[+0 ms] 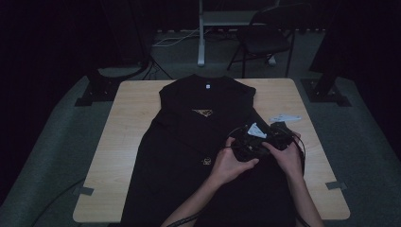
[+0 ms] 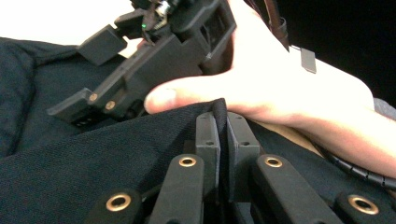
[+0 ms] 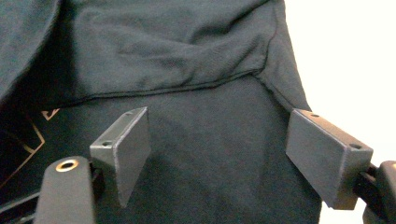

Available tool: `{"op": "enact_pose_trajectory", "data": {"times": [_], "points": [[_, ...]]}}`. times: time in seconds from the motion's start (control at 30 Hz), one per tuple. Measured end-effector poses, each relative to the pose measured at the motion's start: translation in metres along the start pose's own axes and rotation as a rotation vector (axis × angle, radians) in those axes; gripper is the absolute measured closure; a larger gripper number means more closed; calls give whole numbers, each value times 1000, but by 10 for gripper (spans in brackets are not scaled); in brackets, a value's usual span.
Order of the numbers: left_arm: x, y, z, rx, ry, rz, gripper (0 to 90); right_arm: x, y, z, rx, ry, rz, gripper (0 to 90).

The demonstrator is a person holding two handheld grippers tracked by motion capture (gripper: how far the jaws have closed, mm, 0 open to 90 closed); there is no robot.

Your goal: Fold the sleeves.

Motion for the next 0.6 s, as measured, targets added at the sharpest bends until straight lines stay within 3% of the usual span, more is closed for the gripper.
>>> {"op": "enact_pose_trajectory", "data": {"times": [0.3, 0.6], "points": [[-8, 0, -1, 15, -34, -50, 789, -6, 5, 1, -40, -27, -38, 219], [-13, 3, 0, 6, -65, -72, 726, -8, 8, 1, -52, -28, -74, 219]]}}
Point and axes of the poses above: each handheld gripper's, and its own axes: y roughly backward along the jaws, z roughly out of its top, x roughly to its left, the point moved 2 cm from there along -y, roughly forward along the jaws, and after that the axes turned 3 degrees about -z, right-handed, at the moved point
